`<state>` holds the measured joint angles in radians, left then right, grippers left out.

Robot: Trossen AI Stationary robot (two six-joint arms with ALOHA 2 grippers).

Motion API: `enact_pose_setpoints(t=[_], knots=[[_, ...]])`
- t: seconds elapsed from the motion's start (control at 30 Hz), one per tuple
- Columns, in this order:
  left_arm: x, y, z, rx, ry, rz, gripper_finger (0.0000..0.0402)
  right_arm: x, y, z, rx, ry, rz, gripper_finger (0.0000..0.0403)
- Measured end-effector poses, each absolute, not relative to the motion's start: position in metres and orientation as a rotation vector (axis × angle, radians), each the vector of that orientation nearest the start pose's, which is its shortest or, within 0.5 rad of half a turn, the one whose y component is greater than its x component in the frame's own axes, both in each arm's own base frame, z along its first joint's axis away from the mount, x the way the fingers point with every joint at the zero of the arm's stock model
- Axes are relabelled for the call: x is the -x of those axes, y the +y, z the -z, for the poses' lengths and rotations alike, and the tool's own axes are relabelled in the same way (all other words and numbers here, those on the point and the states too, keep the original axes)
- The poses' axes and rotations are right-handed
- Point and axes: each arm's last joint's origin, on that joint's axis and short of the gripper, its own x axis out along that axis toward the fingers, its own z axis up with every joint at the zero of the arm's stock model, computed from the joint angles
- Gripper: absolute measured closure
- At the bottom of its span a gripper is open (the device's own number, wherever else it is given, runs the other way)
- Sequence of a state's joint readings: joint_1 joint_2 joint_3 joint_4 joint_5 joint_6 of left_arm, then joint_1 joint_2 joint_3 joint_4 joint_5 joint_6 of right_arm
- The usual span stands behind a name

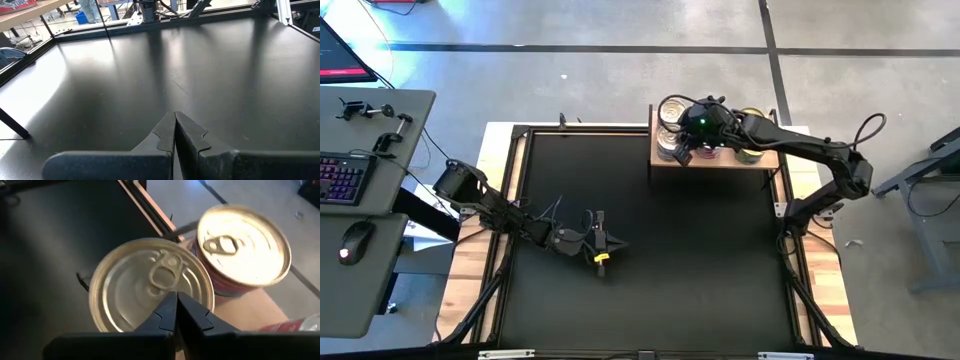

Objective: Stack canned seafood by type on shelf
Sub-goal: Adjust the stacked tuna cans on the shelf, then return to Home Position

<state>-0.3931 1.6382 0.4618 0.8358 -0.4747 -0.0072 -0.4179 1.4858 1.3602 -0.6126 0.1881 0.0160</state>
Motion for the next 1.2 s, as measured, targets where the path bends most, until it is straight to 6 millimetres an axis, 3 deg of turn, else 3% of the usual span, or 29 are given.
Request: enact_pose_setpoints(t=[0.2, 0.33, 0.47, 0.67, 0.77, 0.9, 1.2], knots=[[-0.259, -0.093, -0.132, -0.135, 0.309, -0.082, 0.0401, -0.283, -0.132, -0.344, -0.055, 0.682, 0.601, 0.0401], [-0.259, -0.093, -0.132, -0.128, 0.31, -0.083, 0.0401, -0.259, -0.121, -0.368, -0.035, 0.633, 0.602, 0.0401], [-0.259, -0.095, -0.132, -0.123, 0.31, -0.078, 0.0401, -0.223, -0.091, -0.385, -0.037, 0.681, 0.534, 0.0401], [-0.258, -0.097, -0.132, -0.121, 0.309, -0.071, 0.0401, -0.172, -0.035, -0.391, -0.12, 0.762, 0.379, 0.0401], [-0.258, -0.097, -0.132, -0.109, 0.308, -0.072, 0.0401, -0.152, -0.011, -0.379, -0.154, 0.707, 0.283, 0.0401], [-0.258, -0.097, -0.132, -0.105, 0.307, -0.073, 0.0401, -0.131, 0.009, -0.341, -0.18, 0.616, 0.167, 0.0401], [-0.259, -0.096, -0.134, -0.064, 0.292, -0.081, 0.0401, -0.121, 0.024, -0.247, -0.213, 0.352, -0.066, 0.0401]])
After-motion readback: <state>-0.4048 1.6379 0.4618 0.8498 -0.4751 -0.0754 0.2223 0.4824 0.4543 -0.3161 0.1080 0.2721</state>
